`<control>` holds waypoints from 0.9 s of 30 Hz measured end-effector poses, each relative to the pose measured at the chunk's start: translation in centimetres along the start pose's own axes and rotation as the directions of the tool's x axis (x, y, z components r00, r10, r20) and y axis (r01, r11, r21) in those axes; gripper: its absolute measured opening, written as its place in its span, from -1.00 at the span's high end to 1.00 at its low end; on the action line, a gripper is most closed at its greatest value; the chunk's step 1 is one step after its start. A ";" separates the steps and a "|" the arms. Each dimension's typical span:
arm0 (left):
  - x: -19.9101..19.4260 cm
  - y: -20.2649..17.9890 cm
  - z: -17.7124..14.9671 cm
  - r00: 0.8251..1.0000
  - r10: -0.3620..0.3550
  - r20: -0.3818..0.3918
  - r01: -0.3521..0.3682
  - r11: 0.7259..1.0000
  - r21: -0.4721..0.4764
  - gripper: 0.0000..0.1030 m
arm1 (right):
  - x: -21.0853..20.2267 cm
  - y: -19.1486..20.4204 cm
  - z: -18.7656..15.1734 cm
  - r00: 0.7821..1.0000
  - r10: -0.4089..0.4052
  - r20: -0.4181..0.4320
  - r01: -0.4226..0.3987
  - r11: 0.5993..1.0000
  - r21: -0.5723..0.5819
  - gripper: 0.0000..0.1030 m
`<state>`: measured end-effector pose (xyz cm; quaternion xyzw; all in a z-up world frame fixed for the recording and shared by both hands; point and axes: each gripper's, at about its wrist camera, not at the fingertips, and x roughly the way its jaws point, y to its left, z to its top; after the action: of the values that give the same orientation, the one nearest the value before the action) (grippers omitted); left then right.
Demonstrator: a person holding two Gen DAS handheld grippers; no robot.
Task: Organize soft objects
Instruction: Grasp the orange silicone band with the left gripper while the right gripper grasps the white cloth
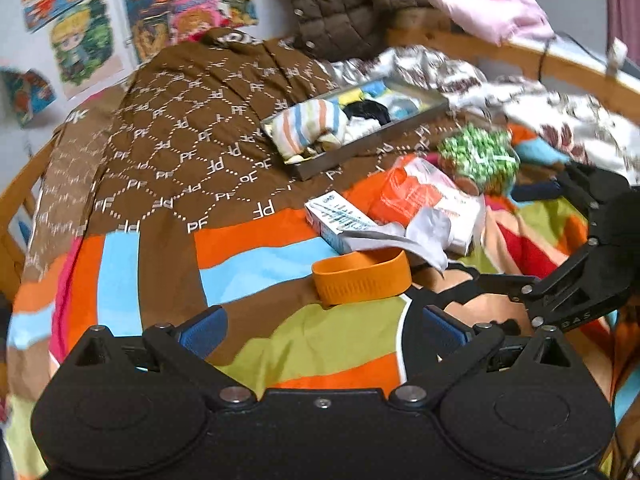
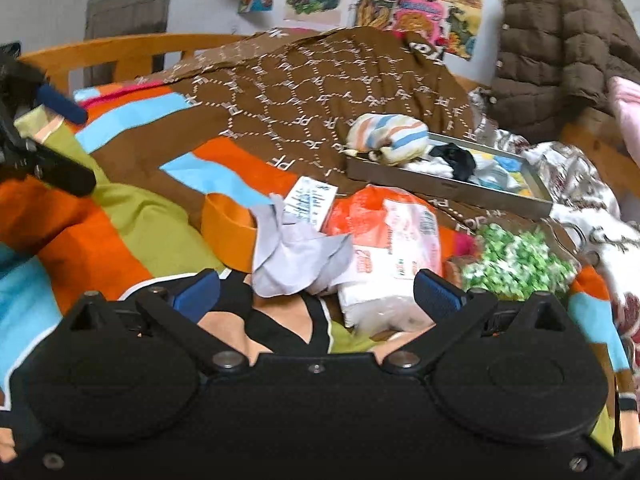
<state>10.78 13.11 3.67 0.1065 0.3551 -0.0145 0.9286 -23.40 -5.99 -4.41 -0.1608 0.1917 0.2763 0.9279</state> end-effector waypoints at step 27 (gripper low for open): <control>13.2 -0.3 5.3 0.955 -0.212 -0.210 0.283 0.862 0.421 -0.95 | 11.0 1.7 4.0 0.986 0.158 -0.060 -0.169 0.920 -0.355 -0.28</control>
<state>24.10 12.35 -1.34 0.2708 0.4246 -0.2065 0.8389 -14.78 1.92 -6.15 -0.3150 0.1649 0.3806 0.8536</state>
